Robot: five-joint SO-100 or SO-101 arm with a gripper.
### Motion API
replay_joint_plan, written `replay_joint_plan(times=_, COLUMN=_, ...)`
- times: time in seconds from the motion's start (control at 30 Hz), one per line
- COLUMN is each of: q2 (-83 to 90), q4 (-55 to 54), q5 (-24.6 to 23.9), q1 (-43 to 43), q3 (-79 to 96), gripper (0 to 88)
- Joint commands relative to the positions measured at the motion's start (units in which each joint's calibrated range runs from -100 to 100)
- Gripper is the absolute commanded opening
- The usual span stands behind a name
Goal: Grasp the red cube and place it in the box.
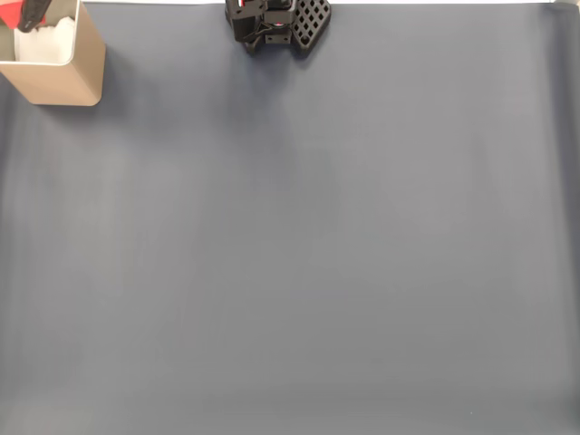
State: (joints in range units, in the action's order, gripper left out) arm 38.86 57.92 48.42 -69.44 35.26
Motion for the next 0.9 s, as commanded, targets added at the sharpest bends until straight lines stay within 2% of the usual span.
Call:
replay_joint_plan(times=0.0, q2=1.69, q4=-0.29, q5=0.2, q1=-1.59, q3=0.05, gripper=0.0)
replay_joint_plan(times=0.27, q2=3.69, q4=-0.62, q5=0.54, q1=-2.94, q3=2.88, gripper=0.0)
replay_joint_plan(times=0.87, q2=4.21, q4=-0.7, q5=-0.24, q1=0.12, q3=1.23, gripper=0.4)
